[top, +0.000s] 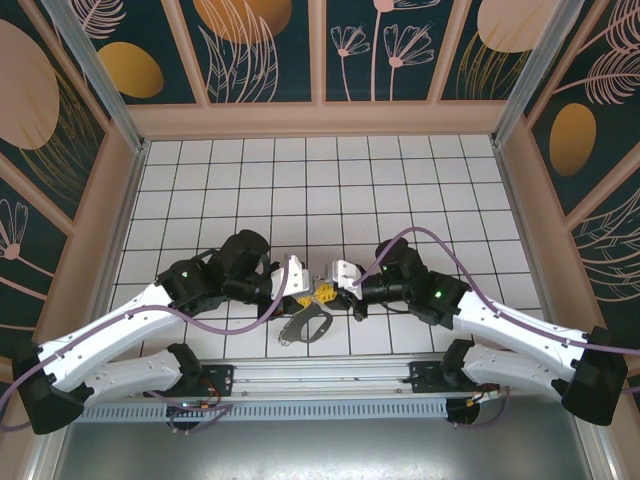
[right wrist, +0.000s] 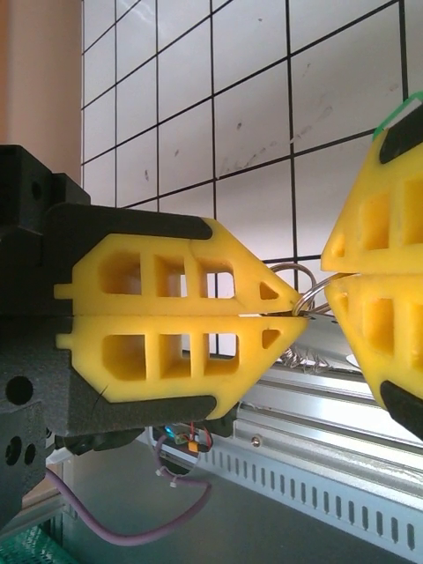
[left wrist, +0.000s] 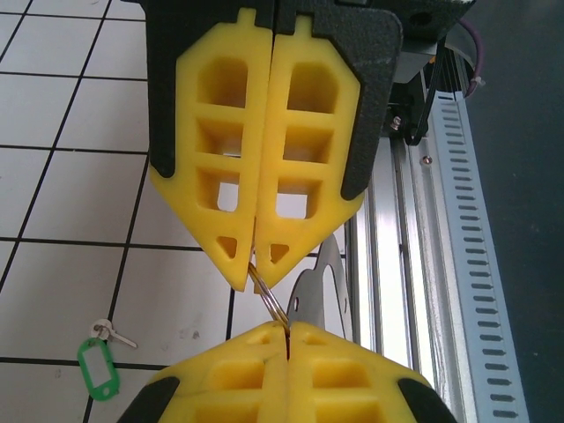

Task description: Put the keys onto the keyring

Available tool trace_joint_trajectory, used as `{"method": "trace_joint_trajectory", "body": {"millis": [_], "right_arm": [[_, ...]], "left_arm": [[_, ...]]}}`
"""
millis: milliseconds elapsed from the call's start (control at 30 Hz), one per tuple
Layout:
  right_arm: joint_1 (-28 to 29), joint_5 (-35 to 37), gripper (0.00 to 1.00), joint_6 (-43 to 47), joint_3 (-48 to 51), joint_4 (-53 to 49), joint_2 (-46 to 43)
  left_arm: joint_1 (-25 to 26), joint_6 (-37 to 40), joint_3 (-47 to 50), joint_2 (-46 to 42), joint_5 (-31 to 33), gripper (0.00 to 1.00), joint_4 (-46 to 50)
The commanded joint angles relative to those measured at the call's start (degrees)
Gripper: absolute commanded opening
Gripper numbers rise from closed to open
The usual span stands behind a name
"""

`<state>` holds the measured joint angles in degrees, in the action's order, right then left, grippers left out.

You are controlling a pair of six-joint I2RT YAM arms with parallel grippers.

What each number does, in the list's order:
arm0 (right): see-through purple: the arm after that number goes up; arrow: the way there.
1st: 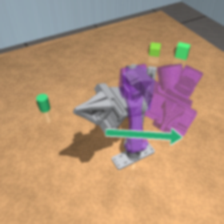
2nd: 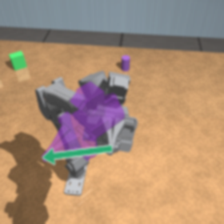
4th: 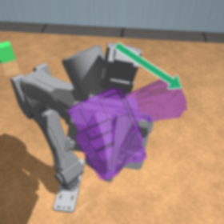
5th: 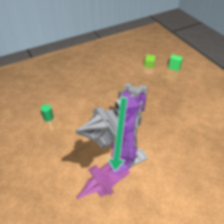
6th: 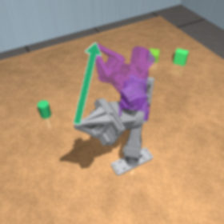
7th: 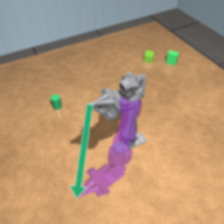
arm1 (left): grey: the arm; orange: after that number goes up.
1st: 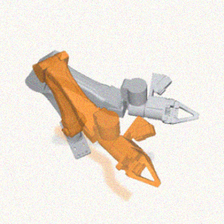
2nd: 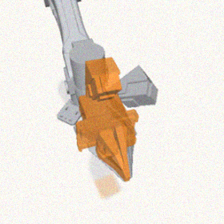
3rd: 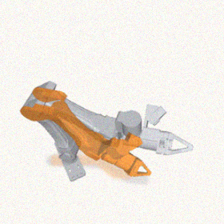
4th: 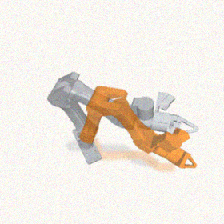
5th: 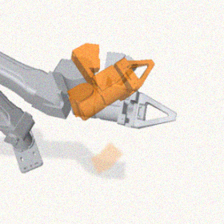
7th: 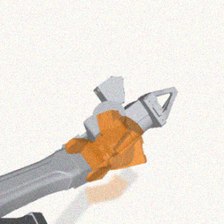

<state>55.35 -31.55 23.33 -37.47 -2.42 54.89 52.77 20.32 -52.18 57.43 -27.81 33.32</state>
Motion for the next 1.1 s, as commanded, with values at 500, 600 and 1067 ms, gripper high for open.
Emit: {"method": "trace_joint_trajectory", "body": {"millis": [500,600,1067], "right_arm": [[-1.8,0.08,0.0,-5.84,6.28,13.78,-10.51],[-1.97,0.1,0.0,-9.09,9.84,20.75,-12.23],[-3.2,0.15,0.0,-22.4,22.48,52.81,-11.42]], "left_arm": [[-0.18,-8.92,8.3,-10.42,3.07,0.45,-19.16],[-0.2,-11.33,11.13,-12.65,2.08,0.44,-25.04],[-0.2,-11.49,11.09,-10.95,0.7,0.39,-29.63]]}}
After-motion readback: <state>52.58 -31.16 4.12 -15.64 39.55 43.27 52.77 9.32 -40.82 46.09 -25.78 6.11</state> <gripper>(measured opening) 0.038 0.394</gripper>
